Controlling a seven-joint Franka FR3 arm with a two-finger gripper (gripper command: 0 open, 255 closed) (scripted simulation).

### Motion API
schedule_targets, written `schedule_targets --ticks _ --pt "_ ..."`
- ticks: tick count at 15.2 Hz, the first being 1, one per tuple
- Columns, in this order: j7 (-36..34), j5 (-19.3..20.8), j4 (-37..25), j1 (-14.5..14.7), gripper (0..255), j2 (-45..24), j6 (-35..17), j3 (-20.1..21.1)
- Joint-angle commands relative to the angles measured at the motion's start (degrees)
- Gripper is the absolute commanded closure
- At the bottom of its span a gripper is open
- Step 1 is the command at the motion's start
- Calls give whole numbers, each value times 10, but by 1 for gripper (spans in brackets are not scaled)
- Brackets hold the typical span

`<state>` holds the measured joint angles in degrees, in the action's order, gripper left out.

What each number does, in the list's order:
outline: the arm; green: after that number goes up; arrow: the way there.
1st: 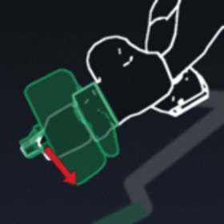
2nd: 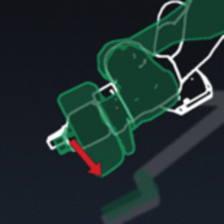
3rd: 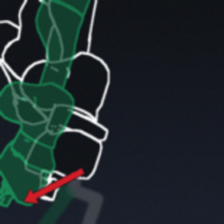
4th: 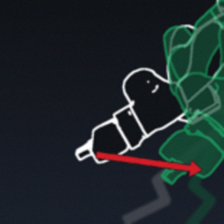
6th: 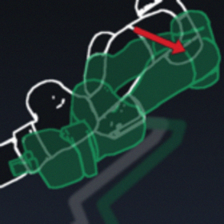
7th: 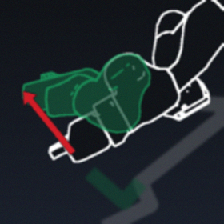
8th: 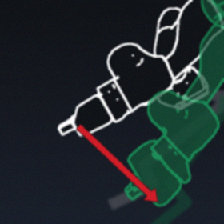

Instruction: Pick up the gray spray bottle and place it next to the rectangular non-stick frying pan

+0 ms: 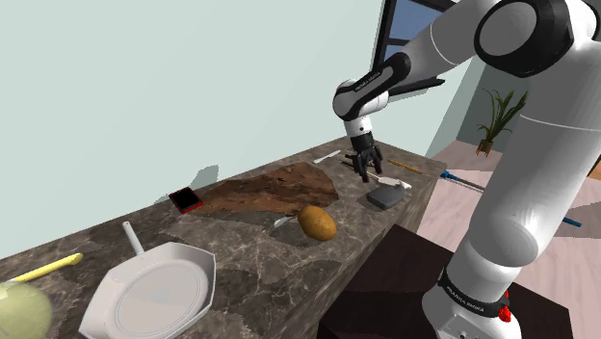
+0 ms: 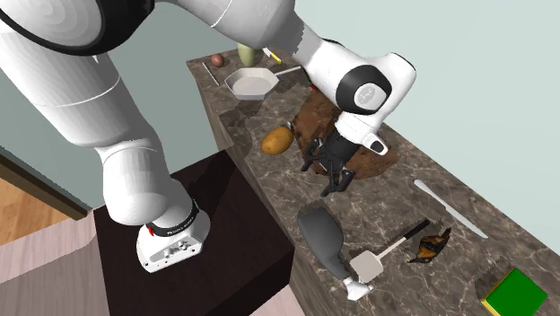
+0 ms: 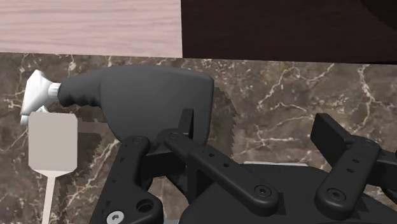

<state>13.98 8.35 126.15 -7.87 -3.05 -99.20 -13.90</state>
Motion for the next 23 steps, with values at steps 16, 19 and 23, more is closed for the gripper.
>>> schedule_targets --ticks 16,19,23 --pt "-1 3 26 -2 255 0 -26 -2" --pt "-1 3 26 -2 255 0 -26 -2" --pt "98 35 87 -15 0 51 -79 -13"
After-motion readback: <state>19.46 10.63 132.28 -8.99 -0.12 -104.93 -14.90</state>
